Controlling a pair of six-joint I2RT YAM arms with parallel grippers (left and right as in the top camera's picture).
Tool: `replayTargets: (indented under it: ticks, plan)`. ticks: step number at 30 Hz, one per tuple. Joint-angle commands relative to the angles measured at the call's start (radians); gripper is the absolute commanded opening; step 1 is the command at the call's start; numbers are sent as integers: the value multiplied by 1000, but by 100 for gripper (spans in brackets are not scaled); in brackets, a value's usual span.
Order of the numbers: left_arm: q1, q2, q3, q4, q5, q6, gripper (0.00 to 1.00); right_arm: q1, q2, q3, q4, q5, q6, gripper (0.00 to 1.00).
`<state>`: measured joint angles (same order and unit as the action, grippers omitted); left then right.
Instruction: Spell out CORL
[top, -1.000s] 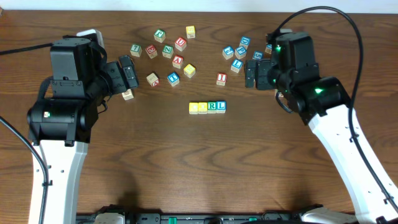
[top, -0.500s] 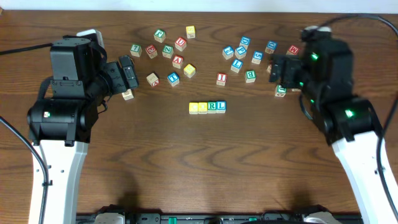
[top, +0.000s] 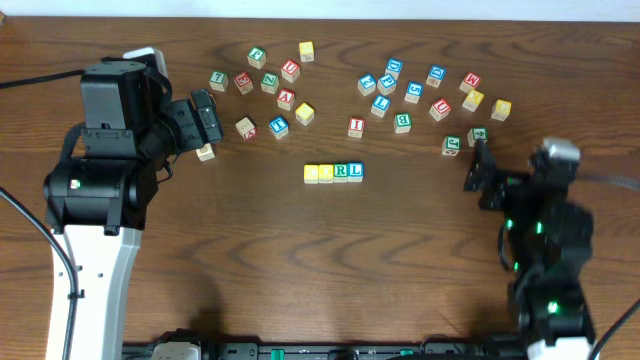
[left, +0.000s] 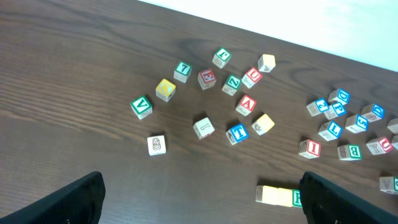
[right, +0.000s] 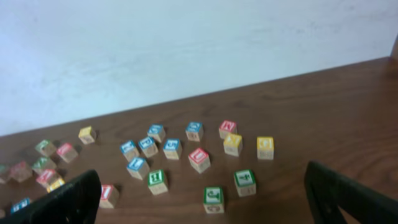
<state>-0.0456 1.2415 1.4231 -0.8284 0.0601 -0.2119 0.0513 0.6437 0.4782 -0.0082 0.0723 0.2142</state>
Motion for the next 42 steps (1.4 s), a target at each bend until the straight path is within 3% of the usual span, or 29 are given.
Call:
replayTargets:
  ticks: [1,6,15,29,42]
  plan:
    - [5,0,6,0,-12,2,98,-20,-127,-136,69,-11,-14,99]
    - [5,0,6,0,-12,2,98,-20,-282,-292,132,-11,-14,99]
    - [5,0,6,0,-12,2,98,-20,-457,-420,130,-10,-14,99]
    - [5,0,6,0,-12,2,98,-20,-619,-473,6,4,-14,99]
    - [5,0,6,0,-12,2,98,-20,-639,-473,-60,3,-21,99]
